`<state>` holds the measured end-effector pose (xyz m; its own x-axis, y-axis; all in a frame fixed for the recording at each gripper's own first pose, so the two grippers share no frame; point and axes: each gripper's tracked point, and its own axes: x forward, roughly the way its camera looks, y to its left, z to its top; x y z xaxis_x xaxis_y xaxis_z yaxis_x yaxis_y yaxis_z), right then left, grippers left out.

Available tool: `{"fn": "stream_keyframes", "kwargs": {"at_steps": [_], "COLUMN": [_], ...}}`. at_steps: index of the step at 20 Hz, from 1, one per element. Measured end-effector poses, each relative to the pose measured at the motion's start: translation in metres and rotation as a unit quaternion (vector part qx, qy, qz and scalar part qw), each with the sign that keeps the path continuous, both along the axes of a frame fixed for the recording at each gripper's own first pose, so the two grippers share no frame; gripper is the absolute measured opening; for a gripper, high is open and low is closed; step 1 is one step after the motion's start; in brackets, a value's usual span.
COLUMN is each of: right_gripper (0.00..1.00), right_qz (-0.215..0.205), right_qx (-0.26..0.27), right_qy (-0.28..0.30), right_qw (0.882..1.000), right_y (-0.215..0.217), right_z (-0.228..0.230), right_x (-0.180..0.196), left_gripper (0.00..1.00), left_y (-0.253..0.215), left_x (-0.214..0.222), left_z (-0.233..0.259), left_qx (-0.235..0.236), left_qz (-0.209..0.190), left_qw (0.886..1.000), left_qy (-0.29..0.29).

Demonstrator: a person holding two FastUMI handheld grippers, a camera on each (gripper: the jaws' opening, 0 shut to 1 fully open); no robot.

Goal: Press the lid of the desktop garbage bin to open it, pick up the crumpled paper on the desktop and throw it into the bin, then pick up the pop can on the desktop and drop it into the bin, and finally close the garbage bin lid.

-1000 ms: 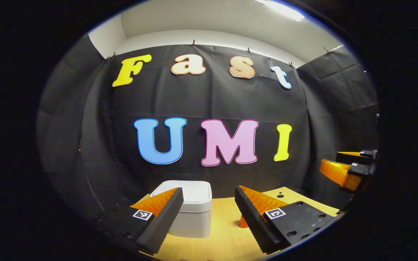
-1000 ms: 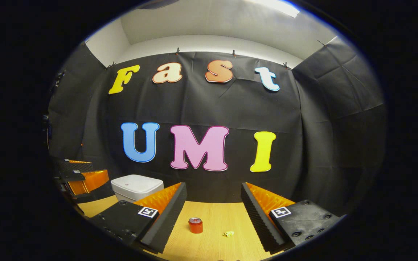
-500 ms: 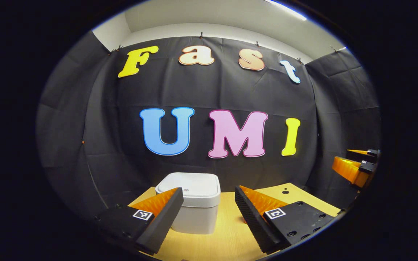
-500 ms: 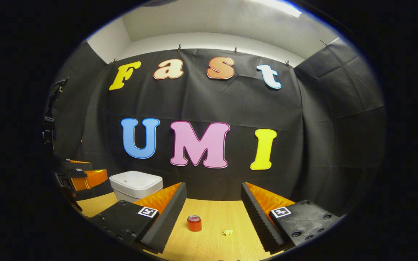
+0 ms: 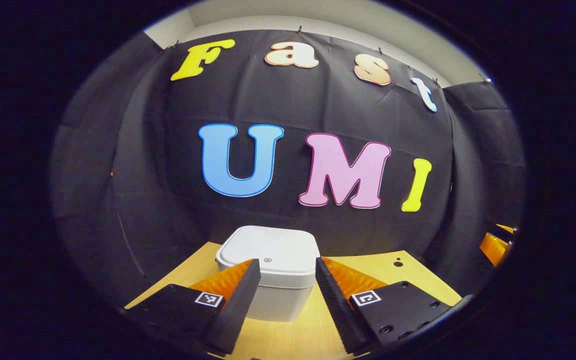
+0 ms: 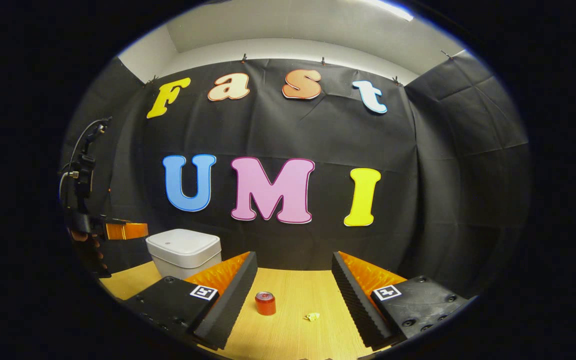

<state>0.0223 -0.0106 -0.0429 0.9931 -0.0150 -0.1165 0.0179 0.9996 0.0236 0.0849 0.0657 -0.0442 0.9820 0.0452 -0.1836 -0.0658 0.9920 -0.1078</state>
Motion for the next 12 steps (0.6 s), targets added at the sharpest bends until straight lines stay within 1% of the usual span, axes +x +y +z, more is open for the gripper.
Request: {"fn": "stream_keyframes", "kwargs": {"at_steps": [1,2,4,6,7,8,9,10,11,12], "right_gripper": [0.96,0.96,0.97,0.96,0.96,0.97,0.96,0.97,0.97,0.96], "right_qz": [0.001,0.001,0.001,0.000,-0.001,-0.003,-0.005,-0.006,-0.008,-0.009], "right_qx": [0.000,-0.001,-0.003,-0.005,-0.003,-0.001,0.001,0.003,0.004,0.006], "right_qy": [0.003,0.005,0.008,0.013,0.018,0.023,0.027,0.031,0.033,0.037], "right_qw": [1.000,1.000,1.000,1.000,1.000,1.000,1.000,1.000,0.999,0.999], "right_y": [0.000,-0.001,-0.001,-0.003,-0.004,-0.007,-0.008,-0.009,-0.010,-0.012], "right_z": [-0.002,-0.004,-0.007,-0.013,-0.017,-0.021,-0.025,-0.027,-0.030,-0.033], "right_x": [0.001,0.002,0.005,0.008,0.009,0.010,0.011,0.013,0.014,0.015], "left_gripper": [0.75,0.67,0.60,0.56,0.56,0.53,0.46,0.34,0.34,0.20], "left_y": [0.003,0.008,0.010,0.015,0.016,0.019,0.023,0.026,0.029,0.030], "left_x": [0.006,0.013,0.025,0.038,0.044,0.051,0.057,0.062,0.069,0.075], "left_z": [-0.003,-0.008,-0.011,-0.012,-0.013,-0.017,-0.018,-0.021,-0.022,-0.026], "left_qx": [-0.004,-0.004,-0.004,0.004,0.011,0.019,0.024,0.026,0.025,0.021], "left_qz": [0.001,0.002,-0.007,-0.011,-0.013,-0.010,-0.005,0.000,0.005,0.005], "left_qw": [1.000,1.000,1.000,0.999,0.999,0.999,0.999,0.998,0.998,0.998], "left_qy": [0.008,0.018,0.029,0.035,0.037,0.042,0.048,0.052,0.056,0.060]}}
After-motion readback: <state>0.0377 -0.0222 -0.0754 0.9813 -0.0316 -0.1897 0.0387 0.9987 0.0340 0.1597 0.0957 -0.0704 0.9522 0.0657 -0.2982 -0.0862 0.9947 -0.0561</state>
